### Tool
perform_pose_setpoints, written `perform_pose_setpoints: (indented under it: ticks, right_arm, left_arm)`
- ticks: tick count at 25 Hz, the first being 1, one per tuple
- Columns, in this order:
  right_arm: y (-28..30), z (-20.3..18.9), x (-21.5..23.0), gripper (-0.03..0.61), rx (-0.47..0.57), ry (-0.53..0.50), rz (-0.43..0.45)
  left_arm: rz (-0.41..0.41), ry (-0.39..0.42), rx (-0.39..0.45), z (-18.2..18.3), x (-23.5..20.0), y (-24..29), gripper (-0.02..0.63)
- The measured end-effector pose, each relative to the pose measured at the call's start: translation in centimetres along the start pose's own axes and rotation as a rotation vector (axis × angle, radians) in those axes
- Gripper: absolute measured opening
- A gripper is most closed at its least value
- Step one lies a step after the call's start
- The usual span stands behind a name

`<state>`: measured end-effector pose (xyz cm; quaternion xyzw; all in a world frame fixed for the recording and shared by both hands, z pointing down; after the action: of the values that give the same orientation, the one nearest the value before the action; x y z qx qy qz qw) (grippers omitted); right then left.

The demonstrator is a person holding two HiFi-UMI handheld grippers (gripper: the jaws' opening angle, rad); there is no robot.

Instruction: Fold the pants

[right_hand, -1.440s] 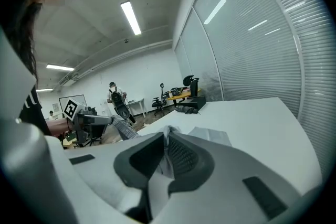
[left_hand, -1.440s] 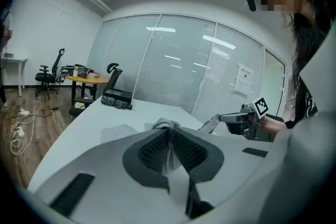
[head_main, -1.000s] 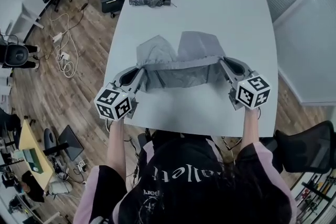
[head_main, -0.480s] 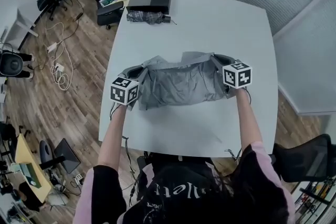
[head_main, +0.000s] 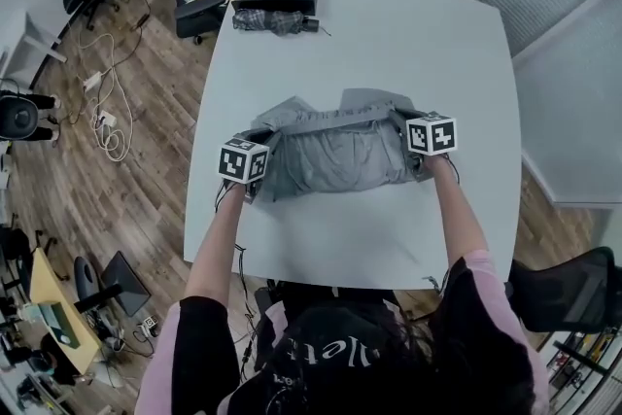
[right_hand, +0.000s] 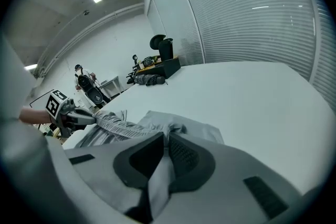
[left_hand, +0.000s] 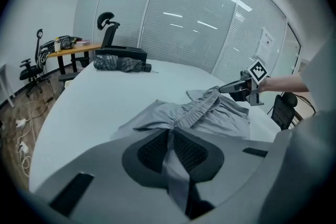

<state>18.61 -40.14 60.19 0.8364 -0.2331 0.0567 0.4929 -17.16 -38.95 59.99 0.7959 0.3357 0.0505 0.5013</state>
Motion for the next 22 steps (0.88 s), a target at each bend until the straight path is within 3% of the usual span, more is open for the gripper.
perform_pose_setpoints:
  ticks: [4,10,16,22]
  right_arm:
    - [0.7,-1.8,-0.1,0.057,-0.018,0.021,0.001]
    - [-0.6,-3.1,0.0,0.156,0.008,0.047,-0.04]
    - [-4.2,-3.5,-1.7,0.156,0.134,0.052,-0.008]
    - [-7.4,-5.1,-5.4,0.155,0.198,-0.018,0.022]
  left_arm:
    - [-0.023,-0.01,-0.057,-2.3,0.7,1.2,0.061]
    - [-0.026,-0.072,-0.029,-3.7,0.9,0.7,0.139]
    - [-0.02,-0.127,0.072,-4.0,1.6,-2.1,0.14]
    - [-0.052,-0.168,0.196,-4.8,4.8,-5.0,0.14]
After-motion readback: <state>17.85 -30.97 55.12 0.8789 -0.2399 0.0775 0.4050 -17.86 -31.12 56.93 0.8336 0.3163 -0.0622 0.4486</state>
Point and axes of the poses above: the fingertips, and each gripper's own axes: y forward along the fingers, x to its right, z out of its top, the point moved 7 cm from there along -y, backward along the fingers, and after that the axes turned 12 degrees about -x, right-handed, at the moved point
